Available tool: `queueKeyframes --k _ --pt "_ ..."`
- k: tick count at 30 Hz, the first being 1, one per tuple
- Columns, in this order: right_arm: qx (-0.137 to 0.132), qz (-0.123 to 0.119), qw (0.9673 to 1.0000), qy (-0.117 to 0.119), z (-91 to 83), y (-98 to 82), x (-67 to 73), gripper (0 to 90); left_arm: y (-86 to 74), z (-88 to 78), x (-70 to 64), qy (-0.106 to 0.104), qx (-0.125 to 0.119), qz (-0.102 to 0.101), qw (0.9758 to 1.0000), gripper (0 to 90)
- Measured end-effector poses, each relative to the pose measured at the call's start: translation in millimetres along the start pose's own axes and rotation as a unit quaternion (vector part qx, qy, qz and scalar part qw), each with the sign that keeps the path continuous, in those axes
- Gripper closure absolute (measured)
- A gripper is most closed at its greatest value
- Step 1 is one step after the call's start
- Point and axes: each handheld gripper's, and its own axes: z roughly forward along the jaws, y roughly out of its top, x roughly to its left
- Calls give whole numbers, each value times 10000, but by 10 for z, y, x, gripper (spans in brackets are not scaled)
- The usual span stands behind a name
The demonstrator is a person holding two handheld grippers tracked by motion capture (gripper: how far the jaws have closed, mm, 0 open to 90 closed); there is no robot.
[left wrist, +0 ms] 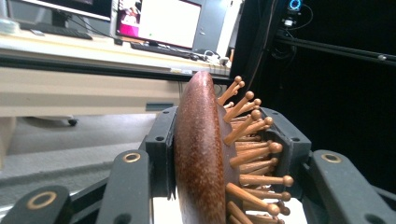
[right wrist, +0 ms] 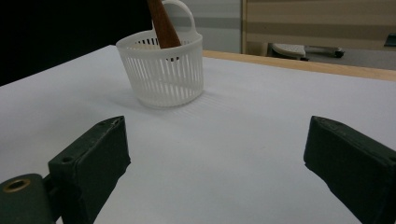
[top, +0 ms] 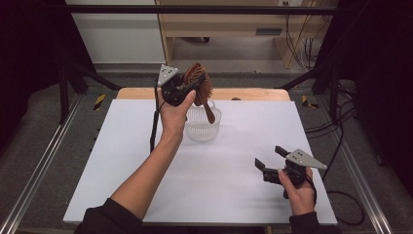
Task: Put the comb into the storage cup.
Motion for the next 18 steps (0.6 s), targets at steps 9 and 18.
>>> queueKeyframes --k 9,18 --pt "-14 62 10000 37 3 1 1 71 -62 15 20 -11 30 -62 10000 517" --pt "13 10 10000 50 4 -3 -2 71 -112 33 -3 2 71 45 10000 516"
